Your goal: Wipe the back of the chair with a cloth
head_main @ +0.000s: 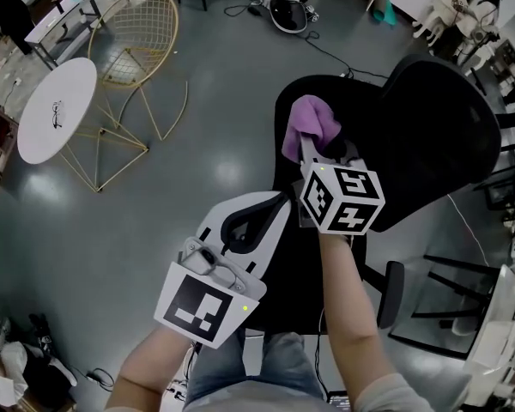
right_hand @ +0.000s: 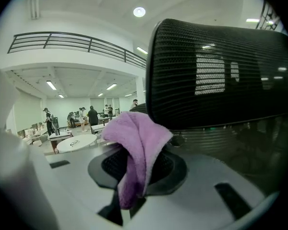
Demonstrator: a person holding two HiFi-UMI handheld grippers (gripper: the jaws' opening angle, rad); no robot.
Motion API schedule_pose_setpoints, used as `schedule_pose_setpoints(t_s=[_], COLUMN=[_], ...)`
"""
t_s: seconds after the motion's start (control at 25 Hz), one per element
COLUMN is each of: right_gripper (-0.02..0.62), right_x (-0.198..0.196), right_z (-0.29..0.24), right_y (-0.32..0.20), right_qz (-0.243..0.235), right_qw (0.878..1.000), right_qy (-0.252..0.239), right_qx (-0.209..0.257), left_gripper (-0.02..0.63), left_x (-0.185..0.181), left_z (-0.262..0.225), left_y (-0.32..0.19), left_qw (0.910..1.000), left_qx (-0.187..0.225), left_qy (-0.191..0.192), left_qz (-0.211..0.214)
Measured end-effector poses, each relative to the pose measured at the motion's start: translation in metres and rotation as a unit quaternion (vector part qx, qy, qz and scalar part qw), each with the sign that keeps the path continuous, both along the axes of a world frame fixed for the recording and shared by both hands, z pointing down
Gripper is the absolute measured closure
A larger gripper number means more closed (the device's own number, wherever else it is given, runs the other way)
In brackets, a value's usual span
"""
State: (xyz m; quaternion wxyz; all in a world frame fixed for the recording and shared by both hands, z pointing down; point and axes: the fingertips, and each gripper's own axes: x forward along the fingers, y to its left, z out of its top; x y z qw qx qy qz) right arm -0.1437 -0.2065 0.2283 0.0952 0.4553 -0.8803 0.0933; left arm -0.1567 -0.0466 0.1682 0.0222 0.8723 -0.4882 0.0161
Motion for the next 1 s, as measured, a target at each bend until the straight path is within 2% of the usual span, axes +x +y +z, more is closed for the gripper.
schedule_pose_setpoints(t_s=[0.68, 1.0], right_gripper=[0.502, 0.502], right_x=[0.098, 0.168], right_z=[0.02, 0.022], right_y=[-0.039, -0.045], right_qz=[0.081, 0.143], right_qw=[0.996, 0.989], right_qy=[0.022, -0.019], right_qx=[-0.013, -0.028], left_gripper=[0.594, 0.594], left_x=[0.056, 0.086], left_z=[0.01, 0.011], left_y=[-0.015, -0.02], left_qw=[0.9994, 0.9983], left_qx=[-0.019, -0.027], left_qy=[0.004, 0.004], left_qz=[0.029, 0.052])
